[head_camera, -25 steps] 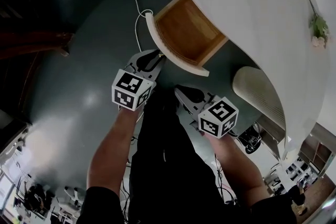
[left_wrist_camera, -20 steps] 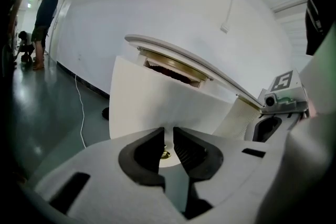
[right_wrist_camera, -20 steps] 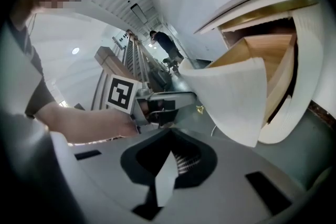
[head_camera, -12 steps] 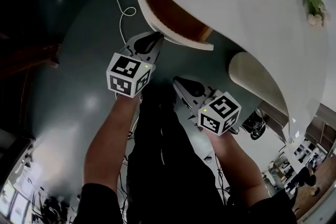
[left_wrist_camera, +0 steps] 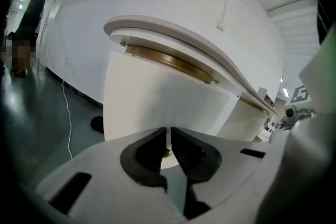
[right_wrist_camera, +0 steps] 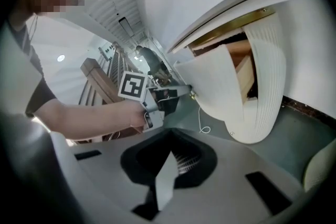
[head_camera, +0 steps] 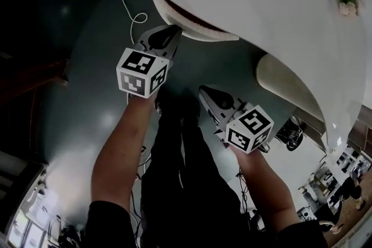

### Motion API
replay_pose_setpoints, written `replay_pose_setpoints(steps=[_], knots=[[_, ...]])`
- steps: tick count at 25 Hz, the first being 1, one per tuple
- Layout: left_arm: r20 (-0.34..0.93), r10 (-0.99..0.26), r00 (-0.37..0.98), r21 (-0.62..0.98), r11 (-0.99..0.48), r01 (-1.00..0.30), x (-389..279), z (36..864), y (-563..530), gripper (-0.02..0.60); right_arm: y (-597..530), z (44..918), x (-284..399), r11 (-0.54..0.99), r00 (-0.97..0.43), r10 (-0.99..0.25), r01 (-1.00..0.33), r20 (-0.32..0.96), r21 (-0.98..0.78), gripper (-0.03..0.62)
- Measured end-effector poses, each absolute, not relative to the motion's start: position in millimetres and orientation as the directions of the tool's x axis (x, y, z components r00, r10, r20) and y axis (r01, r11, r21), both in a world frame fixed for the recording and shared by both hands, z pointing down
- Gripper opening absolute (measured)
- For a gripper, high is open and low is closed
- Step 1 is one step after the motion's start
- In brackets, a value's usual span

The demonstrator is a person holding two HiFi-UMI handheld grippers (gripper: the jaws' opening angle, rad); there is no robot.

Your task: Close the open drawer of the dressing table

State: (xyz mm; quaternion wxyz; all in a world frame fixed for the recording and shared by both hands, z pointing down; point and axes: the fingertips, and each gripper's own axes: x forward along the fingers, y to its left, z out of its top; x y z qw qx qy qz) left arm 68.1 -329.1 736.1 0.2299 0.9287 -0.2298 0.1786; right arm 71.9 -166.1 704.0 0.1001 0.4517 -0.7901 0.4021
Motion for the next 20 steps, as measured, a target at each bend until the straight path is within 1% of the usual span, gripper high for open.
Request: replay_pose_setpoints(steps=[4, 9, 12, 20], knots=[[0.410, -0.352, 0.842, 0.358, -0.787, -0.503, 87, 735, -342, 0.032, -158, 705, 78, 0.269, -0.573, -0.623, -0.796, 0.532, -0.542, 0.005], [0.352, -0.343, 0.871, 0.339, -0.821, -0.460, 108, 733, -358, 0.032, -152, 709, 92, 0.230, -0.543, -0.627, -0.814, 0.558, -0.533, 0.006], [0.347, -0.350, 0.870, 0.305, -0.835, -0.458, 117, 735, -369, 0.014, -153, 715, 99, 0.228, -0.532, -0.620, -0.825, 0.577, -0.517, 0.006], [0.331, -0.348, 0.877, 0.287, -0.849, -0.444, 135, 736, -381, 0.011, -152, 717, 98, 0.212, -0.528, -0.628, -0.823, 0.571, -0.528, 0.006]])
